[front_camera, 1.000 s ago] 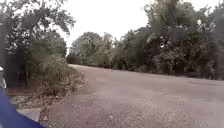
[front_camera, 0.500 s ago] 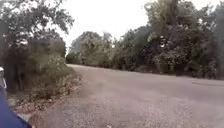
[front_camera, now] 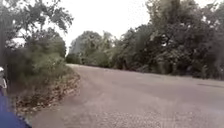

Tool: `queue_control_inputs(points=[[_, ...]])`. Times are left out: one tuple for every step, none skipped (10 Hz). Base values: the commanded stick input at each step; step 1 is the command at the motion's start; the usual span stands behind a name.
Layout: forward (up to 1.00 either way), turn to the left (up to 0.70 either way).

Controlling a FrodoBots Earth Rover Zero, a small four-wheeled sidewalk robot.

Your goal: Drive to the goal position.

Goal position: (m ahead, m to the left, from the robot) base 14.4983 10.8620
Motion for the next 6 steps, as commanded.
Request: queue_control_inputs(points=[[0.7, 0.0], [0.7, 0.0], [0.7, 0.0], [0.7, 0.0], [0.7, 0.0], [0.7, 0.0]])
